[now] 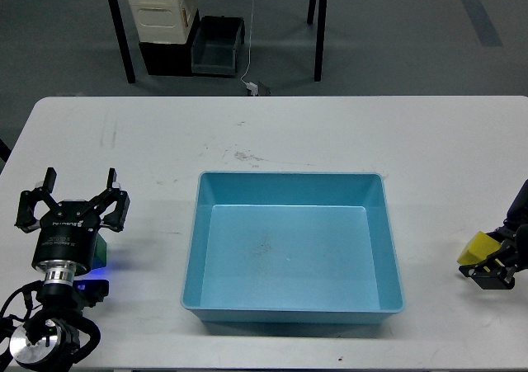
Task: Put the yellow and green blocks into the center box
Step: 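Close the right gripper around the yellow cube, then lift the yellow cube and carry it over the blue box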
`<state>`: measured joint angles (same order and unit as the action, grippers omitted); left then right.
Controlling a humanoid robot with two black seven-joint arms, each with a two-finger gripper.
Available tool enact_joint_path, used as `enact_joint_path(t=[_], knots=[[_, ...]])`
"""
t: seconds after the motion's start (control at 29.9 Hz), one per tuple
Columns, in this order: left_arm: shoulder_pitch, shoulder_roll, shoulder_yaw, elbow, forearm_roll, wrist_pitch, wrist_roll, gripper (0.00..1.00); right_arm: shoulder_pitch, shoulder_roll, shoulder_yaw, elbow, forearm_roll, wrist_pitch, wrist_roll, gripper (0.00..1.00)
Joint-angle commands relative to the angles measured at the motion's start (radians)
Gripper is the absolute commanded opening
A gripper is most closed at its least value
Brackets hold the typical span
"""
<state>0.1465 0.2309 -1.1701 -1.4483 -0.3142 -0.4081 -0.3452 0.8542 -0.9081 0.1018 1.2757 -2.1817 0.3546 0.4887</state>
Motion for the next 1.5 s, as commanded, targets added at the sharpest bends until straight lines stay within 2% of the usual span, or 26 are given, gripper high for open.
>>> enact_joint_path(t=[0.0,0.13,0.27,0.37,0.67,0.9,1.1,1.27,1.47], knots=[[-0.001,0.001,0.000,0.003,0.000,0.000,0.000,1.00,-0.003,-0.002,-0.007,-0.004,0.000,-0.006,0.000,0.54],[-0.001,-0.001,0.000,0.003,0.000,0.000,0.000,1.00,0.003,-0.003,-0.019,-0.005,0.000,-0.005,0.000,0.41],[-0.001,-0.001,0.000,0.005,0.000,0.000,-0.005,1.00,0.020,-0.009,-0.022,-0.013,0.000,-0.005,0.000,0.19],[-0.001,0.001,0.000,0.005,0.000,0.000,-0.017,1.00,0.089,-0.011,-0.021,-0.035,0.000,-0.005,0.000,0.14],[-0.008,0.002,-0.009,0.005,0.000,0.000,-0.023,1.00,0.405,-0.002,0.009,-0.015,0.055,-0.003,0.000,0.12],[-0.018,0.007,-0.028,0.008,0.000,0.000,-0.023,1.00,0.636,0.078,-0.103,0.169,0.134,0.030,0.000,0.12],[-0.025,0.005,-0.042,0.009,0.000,0.000,-0.023,1.00,0.779,0.267,-0.281,0.206,0.191,0.060,0.000,0.13],[-0.025,0.004,-0.062,0.009,0.000,0.000,-0.023,1.00,0.767,0.444,-0.365,0.160,0.184,0.061,0.000,0.13],[-0.030,0.007,-0.097,0.009,-0.002,0.000,-0.023,1.00,0.708,0.619,-0.447,0.038,0.178,0.061,0.000,0.14]])
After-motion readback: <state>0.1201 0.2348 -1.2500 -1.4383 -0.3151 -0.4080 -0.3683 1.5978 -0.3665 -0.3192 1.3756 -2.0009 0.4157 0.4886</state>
